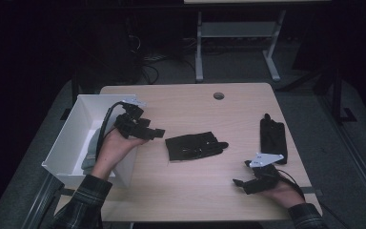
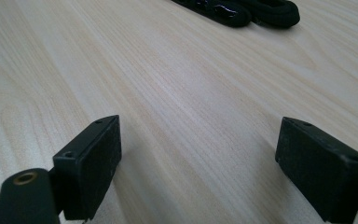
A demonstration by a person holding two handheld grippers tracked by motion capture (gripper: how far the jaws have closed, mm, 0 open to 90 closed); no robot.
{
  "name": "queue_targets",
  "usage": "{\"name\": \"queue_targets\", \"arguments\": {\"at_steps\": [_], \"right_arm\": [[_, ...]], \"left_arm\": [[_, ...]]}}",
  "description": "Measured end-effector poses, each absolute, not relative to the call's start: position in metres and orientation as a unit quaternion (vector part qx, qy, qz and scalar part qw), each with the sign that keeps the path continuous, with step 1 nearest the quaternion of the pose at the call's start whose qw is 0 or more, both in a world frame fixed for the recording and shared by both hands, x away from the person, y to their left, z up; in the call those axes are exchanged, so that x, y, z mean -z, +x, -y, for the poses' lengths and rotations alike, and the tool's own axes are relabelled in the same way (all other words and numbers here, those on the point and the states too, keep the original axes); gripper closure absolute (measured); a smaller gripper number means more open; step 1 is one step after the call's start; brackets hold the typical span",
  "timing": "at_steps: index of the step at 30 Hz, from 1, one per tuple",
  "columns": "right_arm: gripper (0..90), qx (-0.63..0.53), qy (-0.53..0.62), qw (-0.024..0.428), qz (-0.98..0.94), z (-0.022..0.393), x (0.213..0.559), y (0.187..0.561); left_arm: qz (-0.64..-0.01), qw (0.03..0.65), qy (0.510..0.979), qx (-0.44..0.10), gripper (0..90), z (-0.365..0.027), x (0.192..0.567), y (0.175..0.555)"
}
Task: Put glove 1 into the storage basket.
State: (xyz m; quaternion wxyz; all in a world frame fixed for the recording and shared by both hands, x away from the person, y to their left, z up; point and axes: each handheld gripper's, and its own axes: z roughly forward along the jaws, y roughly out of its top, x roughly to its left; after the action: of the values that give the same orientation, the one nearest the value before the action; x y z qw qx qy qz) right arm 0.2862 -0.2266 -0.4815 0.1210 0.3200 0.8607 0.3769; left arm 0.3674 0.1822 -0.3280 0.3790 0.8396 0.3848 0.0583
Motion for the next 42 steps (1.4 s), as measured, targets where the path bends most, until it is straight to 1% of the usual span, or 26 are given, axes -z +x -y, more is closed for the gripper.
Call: {"name": "queue_targets", "arguments": {"at_steps": [6, 10, 18, 27, 30, 35, 38, 42], "right_arm": [[14.2, -0.377, 0.320, 0.121, -0.861, 0.227, 0.482, 0.286], [14.3, -0.377, 0.320, 0.121, -0.861, 0.227, 0.482, 0.286], [14.2, -0.377, 0.320, 0.121, -0.861, 0.227, 0.482, 0.286], [14.2, -0.377, 0.320, 0.121, -0.861, 0.227, 0.482, 0.286], [14.2, -0.376, 0.320, 0.121, -0.861, 0.227, 0.481, 0.286], [13.9, -0.376, 0.321, 0.121, -0.861, 0.227, 0.482, 0.286], [12.0, -0.374, 0.321, 0.121, -0.862, 0.226, 0.482, 0.286], [11.5, -0.373, 0.324, 0.120, -0.861, 0.226, 0.482, 0.286]], "left_arm": [[-0.370, 0.380, 0.846, -0.046, 22.0, -0.165, 0.342, 0.360], [-0.358, 0.381, 0.852, -0.042, 23.0, -0.151, 0.362, 0.355], [-0.337, 0.374, 0.863, -0.043, 23.0, -0.141, 0.390, 0.344], [-0.324, 0.370, 0.870, -0.047, 22.1, -0.140, 0.423, 0.327], [-0.317, 0.355, 0.878, -0.055, 21.6, -0.143, 0.437, 0.319], [-0.314, 0.347, 0.881, -0.065, 21.1, -0.146, 0.446, 0.311], [-0.314, 0.348, 0.881, -0.067, 20.7, -0.149, 0.453, 0.307], [-0.309, 0.339, 0.886, -0.068, 18.2, -0.149, 0.462, 0.304]]}}
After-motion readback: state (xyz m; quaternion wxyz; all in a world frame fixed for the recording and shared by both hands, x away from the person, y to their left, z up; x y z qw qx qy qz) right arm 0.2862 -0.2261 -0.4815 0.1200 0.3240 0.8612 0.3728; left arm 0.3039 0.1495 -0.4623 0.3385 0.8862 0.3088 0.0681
